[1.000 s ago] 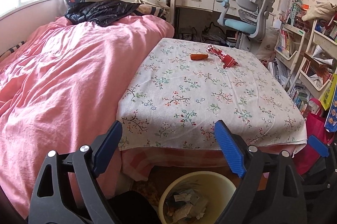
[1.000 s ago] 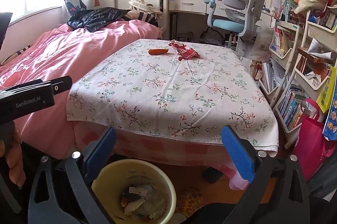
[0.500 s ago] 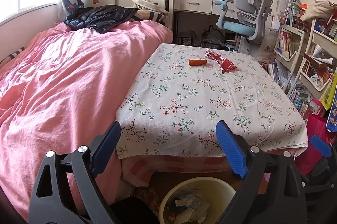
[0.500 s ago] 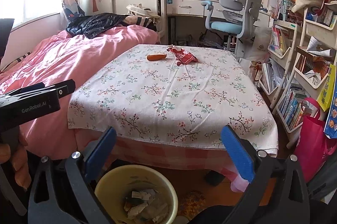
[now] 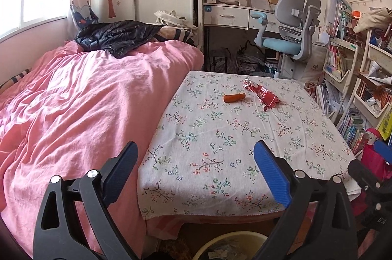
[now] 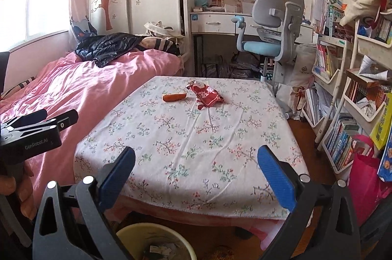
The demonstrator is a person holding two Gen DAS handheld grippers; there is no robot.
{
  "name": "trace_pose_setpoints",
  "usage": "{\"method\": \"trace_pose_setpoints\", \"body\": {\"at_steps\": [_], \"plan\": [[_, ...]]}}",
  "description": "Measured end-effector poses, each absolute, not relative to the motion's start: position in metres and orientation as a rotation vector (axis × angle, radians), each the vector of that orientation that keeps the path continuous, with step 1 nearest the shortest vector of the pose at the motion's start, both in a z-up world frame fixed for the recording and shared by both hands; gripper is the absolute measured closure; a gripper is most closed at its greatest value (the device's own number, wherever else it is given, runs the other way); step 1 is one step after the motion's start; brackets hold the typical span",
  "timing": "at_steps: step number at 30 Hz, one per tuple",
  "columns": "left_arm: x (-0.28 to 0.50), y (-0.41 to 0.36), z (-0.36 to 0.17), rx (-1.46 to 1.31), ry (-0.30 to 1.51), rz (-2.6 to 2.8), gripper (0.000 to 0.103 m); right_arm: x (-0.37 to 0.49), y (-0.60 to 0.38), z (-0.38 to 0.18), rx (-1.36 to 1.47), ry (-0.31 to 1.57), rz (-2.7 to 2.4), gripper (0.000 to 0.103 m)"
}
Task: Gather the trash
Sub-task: 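Move both open grippers back toward the orange stick and red wrapper on the table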
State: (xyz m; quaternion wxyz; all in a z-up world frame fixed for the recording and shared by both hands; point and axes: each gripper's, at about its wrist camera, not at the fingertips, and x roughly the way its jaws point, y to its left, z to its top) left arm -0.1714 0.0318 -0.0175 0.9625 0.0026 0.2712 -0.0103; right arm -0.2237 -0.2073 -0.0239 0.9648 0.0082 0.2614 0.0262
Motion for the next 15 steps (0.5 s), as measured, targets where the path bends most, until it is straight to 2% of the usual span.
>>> {"method": "trace_pose_setpoints", "body": {"at_steps": [7, 15], "plan": [[-0.126, 0.031, -0.021, 0.018, 0.565, 0.003, 0.011, -0.177, -0.221, -0.014, -0.044, 0.544, 0.058, 0.007], [-0.071, 0.021, -0.029, 0.047, 0.587, -0.005, 0.011, -0.127, -0.235, -0.038, -0.037, 0.659, 0.055, 0.007]]}}
